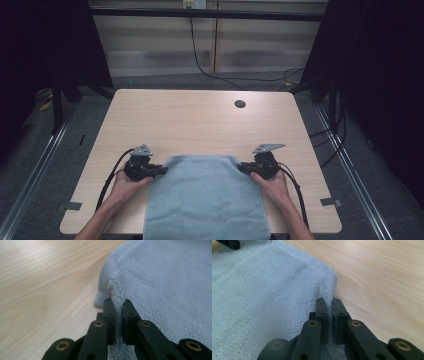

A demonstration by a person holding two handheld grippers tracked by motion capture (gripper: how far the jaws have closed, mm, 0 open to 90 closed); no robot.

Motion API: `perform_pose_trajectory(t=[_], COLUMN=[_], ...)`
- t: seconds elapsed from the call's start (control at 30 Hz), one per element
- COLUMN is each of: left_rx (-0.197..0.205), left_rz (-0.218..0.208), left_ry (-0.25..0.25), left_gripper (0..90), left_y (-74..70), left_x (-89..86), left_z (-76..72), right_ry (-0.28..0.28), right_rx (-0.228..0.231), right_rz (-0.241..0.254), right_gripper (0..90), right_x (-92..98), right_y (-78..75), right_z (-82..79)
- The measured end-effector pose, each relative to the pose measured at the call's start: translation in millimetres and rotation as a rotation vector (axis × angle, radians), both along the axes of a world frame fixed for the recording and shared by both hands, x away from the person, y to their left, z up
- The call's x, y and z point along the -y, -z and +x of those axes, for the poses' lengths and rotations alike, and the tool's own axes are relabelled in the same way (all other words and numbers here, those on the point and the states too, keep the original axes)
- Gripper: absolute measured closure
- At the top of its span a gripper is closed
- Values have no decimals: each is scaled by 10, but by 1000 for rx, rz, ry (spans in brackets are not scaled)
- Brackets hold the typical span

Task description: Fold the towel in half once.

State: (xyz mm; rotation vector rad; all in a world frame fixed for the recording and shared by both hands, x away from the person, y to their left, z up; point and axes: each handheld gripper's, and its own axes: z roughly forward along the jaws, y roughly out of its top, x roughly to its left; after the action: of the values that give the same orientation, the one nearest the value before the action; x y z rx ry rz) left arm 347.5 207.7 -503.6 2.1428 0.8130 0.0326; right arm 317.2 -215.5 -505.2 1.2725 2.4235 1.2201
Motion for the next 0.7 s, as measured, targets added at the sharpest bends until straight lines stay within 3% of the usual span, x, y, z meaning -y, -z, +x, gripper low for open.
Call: perform_pose_trajectory(t=[0.03,0.07,0.17,0.2,0.33,0.43,0.47,0.6,0.67,0.7], left_rx=[-3,-11,12,16,59,81,102,140,139,157], left_rz=[-8,-46,-81,-101,-183,-170,-193,-280,-279,-264], left_ry=[-6,-33,-57,-63,-102,-95,-101,-134,-145,-133], left_gripper=[841,842,844,844,845,844,844,844,845,844], left_y=[-10,-52,-136,-185,-433,-543,-664,-869,-911,-999], left_x=[-14,-47,-57,-64,-70,-45,-53,-109,-105,-76], left_z=[10,41,67,88,223,269,308,425,457,487], right_ry=[9,21,37,37,59,62,62,76,76,81], right_rx=[2,14,60,60,124,163,173,207,215,218], right_rz=[16,72,139,139,174,183,183,197,203,200], right_gripper=[865,866,867,867,867,867,867,867,867,867], right_x=[12,55,119,119,183,213,220,257,260,254], right_y=[-21,-96,-254,-254,-531,-722,-782,-982,-1047,-1078], right_z=[2,11,27,27,98,148,167,261,325,352])
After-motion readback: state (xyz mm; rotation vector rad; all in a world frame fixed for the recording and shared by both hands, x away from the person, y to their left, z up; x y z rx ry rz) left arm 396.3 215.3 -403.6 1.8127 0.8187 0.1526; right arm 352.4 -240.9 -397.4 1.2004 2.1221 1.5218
